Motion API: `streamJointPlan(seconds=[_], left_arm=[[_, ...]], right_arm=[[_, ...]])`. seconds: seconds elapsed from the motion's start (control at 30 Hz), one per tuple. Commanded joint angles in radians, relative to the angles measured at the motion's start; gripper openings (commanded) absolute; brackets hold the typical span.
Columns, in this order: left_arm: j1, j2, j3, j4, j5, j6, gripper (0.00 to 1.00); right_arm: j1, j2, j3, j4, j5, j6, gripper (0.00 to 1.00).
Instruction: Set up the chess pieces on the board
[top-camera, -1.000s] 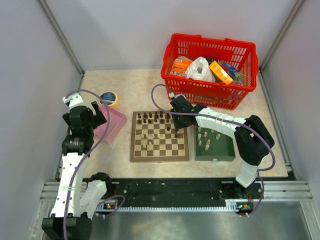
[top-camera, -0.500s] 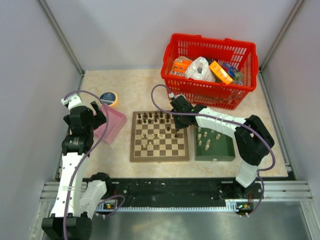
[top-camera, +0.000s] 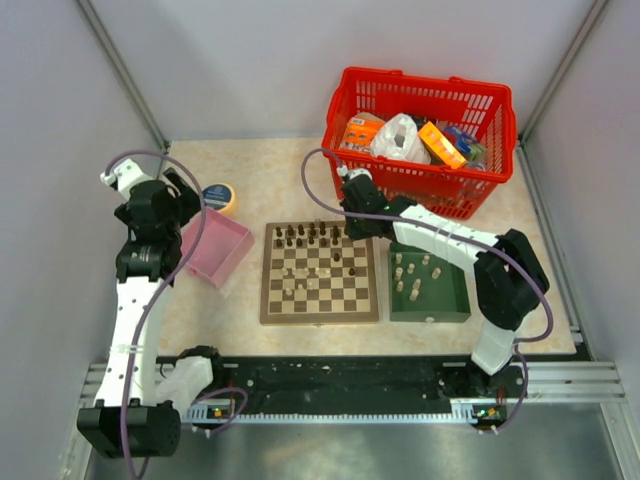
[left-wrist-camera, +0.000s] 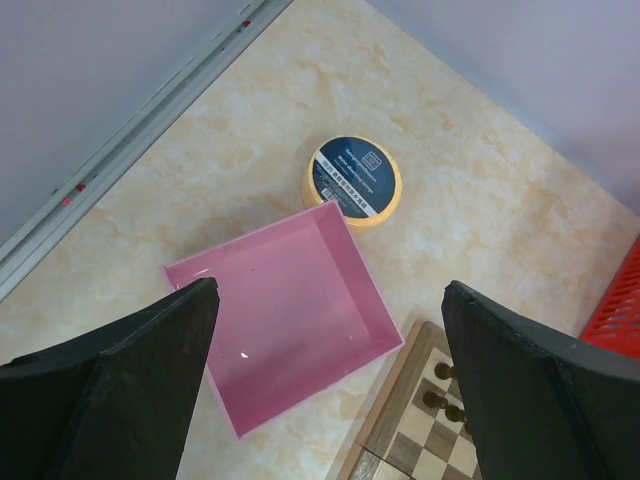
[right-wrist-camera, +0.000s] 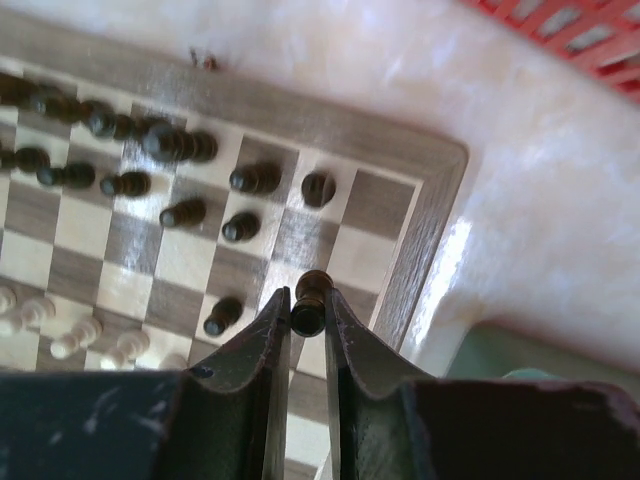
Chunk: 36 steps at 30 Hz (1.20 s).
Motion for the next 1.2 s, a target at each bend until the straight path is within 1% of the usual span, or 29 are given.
streamJointPlan(seconds=[0.0, 0.07, 0.13, 0.23, 0.37, 0.47, 0.83, 1.07, 1.17], left_arm=[[0.004, 0.001, -0.014, 0.061, -0.053, -0.122, 0.99], [0.002, -0.043, -0.107, 0.13, -0.006, -0.141, 0.99], [0.004, -0.083, -0.166, 0.197, 0.055, -0.123, 0.99], [0.002, -0.137, -0.207, 0.208, 0.043, -0.097, 0.99], [0.004, -0.147, -0.195, 0.185, 0.026, -0.061, 0.99], [0.004, -0.137, -0.192, 0.182, 0.054, -0.054, 0.99], [0.002, -0.115, -0.194, 0.188, 0.054, -0.057, 0.99], [0.002, -0.112, -0.197, 0.187, 0.039, -0.052, 0.99], [0.002, -0.114, -0.197, 0.187, 0.034, -0.048, 0.99]], right_arm=[[-0.039, 0.041, 0.064, 0.034, 0.057, -0.023, 0.11], [-0.056, 0.049, 0.059, 0.045, 0.051, -0.023, 0.12], [-0.065, 0.049, 0.05, 0.065, 0.043, -0.021, 0.12], [-0.076, 0.07, 0.055, 0.079, 0.032, -0.023, 0.11], [-0.091, 0.095, 0.053, 0.103, 0.014, -0.021, 0.12], [-0.096, 0.108, 0.061, 0.108, 0.012, -0.021, 0.12], [-0.105, 0.144, 0.067, 0.137, -0.02, -0.024, 0.13], [-0.105, 0.153, 0.07, 0.145, -0.018, -0.024, 0.15], [-0.105, 0.151, 0.067, 0.143, -0.011, -0.026, 0.18]])
